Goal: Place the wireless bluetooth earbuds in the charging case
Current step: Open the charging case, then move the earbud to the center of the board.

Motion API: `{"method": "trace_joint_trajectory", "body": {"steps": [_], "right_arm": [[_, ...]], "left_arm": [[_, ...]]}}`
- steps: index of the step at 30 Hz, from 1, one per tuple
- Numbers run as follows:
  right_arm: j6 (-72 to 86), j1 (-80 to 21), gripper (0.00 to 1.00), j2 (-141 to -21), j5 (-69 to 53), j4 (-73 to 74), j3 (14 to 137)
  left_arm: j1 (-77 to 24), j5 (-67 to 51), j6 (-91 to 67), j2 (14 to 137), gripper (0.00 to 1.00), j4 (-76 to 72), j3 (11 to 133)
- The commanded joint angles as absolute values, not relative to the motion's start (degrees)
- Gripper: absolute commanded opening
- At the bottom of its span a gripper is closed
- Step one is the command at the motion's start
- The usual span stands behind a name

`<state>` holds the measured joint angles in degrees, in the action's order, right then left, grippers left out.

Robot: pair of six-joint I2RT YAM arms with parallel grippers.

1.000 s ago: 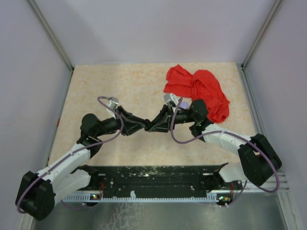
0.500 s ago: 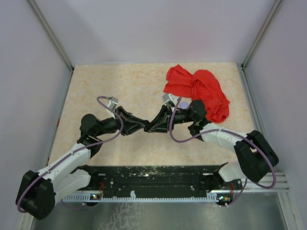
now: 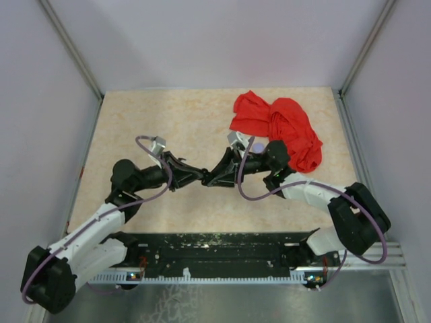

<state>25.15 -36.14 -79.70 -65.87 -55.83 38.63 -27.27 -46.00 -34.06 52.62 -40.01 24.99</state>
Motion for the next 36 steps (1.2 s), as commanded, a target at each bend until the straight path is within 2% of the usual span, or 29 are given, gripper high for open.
{"method": "trace_joint_trajectory", "body": {"steps": [1, 7, 12, 16, 25, 36], "right_arm": [[23.1, -36.0, 0.34, -79.7, -66.0, -56.1, 39.5], [11.8, -35.8, 0.55, -77.3, -59.1, -37.8, 41.8], [6.6, -35.4, 0.61, -76.4, -50.1, -27.8, 43.3], [5.4, -34.6, 0.61, -77.7, -41.0, -19.4, 46.3], [4.6, -32.7, 0.58, -83.7, -26.4, -6.8, 54.1], [5.4, -31.1, 0.42, -99.8, -10.6, 4.0, 66.2]], "left_arm": [[-27.1, -42.3, -26.6, 49.0, 0.05, -28.2, 29.0], [-27.1, -32.3, -18.7, 47.1, 0.05, -6.4, 36.8], [-27.2, -24.8, -12.9, 47.4, 0.05, 7.8, 42.9], [-27.2, -20.0, -8.4, 49.4, 0.04, 15.8, 46.6], [-27.2, -10.6, -0.7, 52.9, 0.03, 21.8, 50.8], [-27.1, -8.1, 0.2, 53.0, 0.03, 21.0, 47.2]]}}
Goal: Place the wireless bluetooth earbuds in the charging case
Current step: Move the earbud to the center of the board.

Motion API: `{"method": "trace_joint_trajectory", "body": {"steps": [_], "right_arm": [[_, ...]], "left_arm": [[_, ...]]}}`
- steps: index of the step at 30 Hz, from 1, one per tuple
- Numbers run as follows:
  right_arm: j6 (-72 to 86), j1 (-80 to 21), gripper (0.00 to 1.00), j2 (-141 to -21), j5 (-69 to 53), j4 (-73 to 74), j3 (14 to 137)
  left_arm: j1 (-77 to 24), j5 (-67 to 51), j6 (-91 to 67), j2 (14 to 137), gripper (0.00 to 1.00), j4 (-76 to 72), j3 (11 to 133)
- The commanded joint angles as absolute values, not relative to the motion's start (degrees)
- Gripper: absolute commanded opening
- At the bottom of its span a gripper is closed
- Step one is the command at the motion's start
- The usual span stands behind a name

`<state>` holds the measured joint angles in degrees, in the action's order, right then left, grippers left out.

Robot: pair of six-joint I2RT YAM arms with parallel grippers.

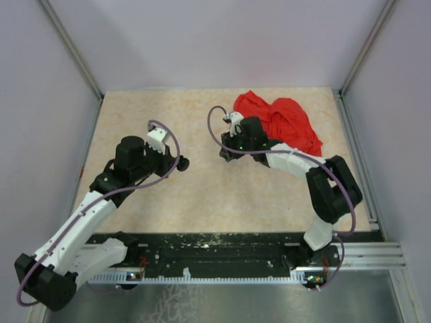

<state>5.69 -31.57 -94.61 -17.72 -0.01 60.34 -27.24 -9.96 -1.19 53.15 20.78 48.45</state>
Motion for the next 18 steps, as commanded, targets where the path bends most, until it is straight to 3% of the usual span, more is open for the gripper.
{"method": "trace_joint_trajectory", "body": {"steps": [1, 18], "right_arm": [[5.5, -31.1, 0.41, -101.0, -9.8, 4.5, 67.2], [6.4, -31.0, 0.27, -114.3, -6.9, 7.0, 75.7]], "left_arm": [[-27.0, -8.0, 0.2, 53.1, 0.03, 21.1, 47.1], [-26.3, -9.1, 0.7, 53.0, 0.03, 21.3, 46.6]]}}
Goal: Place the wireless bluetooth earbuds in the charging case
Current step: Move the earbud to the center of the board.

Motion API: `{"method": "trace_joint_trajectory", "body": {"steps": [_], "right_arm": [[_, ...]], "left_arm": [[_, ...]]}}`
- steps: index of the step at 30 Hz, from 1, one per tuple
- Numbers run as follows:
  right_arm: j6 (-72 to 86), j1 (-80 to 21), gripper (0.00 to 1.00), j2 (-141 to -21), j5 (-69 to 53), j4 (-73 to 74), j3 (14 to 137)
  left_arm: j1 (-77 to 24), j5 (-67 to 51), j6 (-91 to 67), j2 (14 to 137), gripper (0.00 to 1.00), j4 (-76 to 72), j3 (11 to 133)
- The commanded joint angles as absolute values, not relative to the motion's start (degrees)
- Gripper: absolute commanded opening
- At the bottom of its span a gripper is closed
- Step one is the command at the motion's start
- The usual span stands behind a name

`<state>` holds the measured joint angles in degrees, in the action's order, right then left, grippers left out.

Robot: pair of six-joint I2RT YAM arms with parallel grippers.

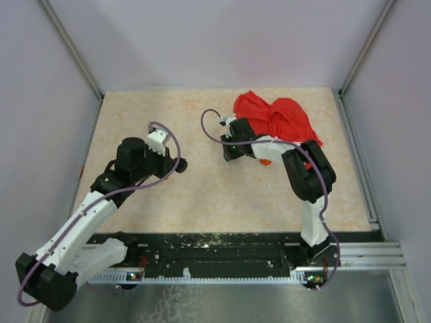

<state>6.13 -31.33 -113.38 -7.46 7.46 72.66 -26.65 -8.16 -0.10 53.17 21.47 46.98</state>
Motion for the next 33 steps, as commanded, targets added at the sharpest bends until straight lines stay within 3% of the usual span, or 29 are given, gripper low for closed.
{"method": "trace_joint_trajectory", "body": {"steps": [1, 7, 12, 22, 33], "right_arm": [[6.4, -31.0, 0.27, -114.3, -6.9, 6.9, 75.6], [5.9, -31.2, 0.11, -114.2, -8.4, 7.9, 75.1], [5.8, -32.1, 0.06, -110.4, -10.2, 9.4, 71.9], [12.6, -34.1, 0.06, -103.0, -25.6, 1.6, 58.7], [13.0, -33.5, 0.22, -100.3, -19.8, 0.8, 52.6]], "left_arm": [[-26.3, -9.2, 0.7, 53.0, 0.03, 21.3, 46.5], [-26.2, -9.6, 0.6, 52.7, 0.03, 21.2, 46.3], [-26.2, -10.3, 0.5, 52.7, 0.03, 21.3, 46.4], [-26.1, -12.0, 0.2, 52.4, 0.03, 21.2, 46.3], [-26.1, -12.3, 0.0, 52.3, 0.03, 21.3, 46.1]]}}
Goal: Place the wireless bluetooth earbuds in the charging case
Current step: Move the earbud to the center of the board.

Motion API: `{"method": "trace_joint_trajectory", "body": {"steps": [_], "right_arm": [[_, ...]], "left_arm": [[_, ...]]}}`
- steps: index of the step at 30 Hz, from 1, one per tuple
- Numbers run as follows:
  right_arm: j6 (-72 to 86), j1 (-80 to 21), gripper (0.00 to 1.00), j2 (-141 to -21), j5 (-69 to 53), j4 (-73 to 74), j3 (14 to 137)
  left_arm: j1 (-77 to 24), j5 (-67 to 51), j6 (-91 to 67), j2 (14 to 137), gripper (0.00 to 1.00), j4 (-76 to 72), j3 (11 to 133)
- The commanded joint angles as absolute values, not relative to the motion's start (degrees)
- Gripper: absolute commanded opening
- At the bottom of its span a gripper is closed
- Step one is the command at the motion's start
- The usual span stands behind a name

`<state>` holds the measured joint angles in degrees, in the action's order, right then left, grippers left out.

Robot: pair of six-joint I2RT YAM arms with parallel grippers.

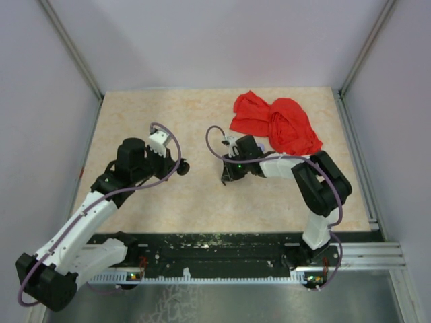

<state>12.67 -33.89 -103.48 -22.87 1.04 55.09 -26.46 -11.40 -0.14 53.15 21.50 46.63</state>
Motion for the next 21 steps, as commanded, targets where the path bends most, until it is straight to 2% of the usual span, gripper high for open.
{"method": "trace_joint_trajectory", "body": {"steps": [1, 8, 14, 21], "right_arm": [[13.3, -33.2, 0.23, -99.9, -20.0, 0.2, 52.2], [13.9, -32.1, 0.25, -100.2, -21.3, -0.2, 51.6], [14.7, -30.6, 0.14, -100.3, -22.8, -1.1, 51.1], [16.2, -28.0, 0.11, -100.8, -27.5, -3.5, 48.6]], "left_arm": [[-26.1, -12.2, 0.0, 52.3, 0.03, 21.3, 46.1], [-25.9, -12.1, -0.1, 52.3, 0.03, 21.3, 46.0], [-26.0, -12.4, -0.1, 52.6, 0.03, 21.3, 46.1], [-26.0, -12.4, 0.0, 52.8, 0.03, 21.3, 46.0]]}}
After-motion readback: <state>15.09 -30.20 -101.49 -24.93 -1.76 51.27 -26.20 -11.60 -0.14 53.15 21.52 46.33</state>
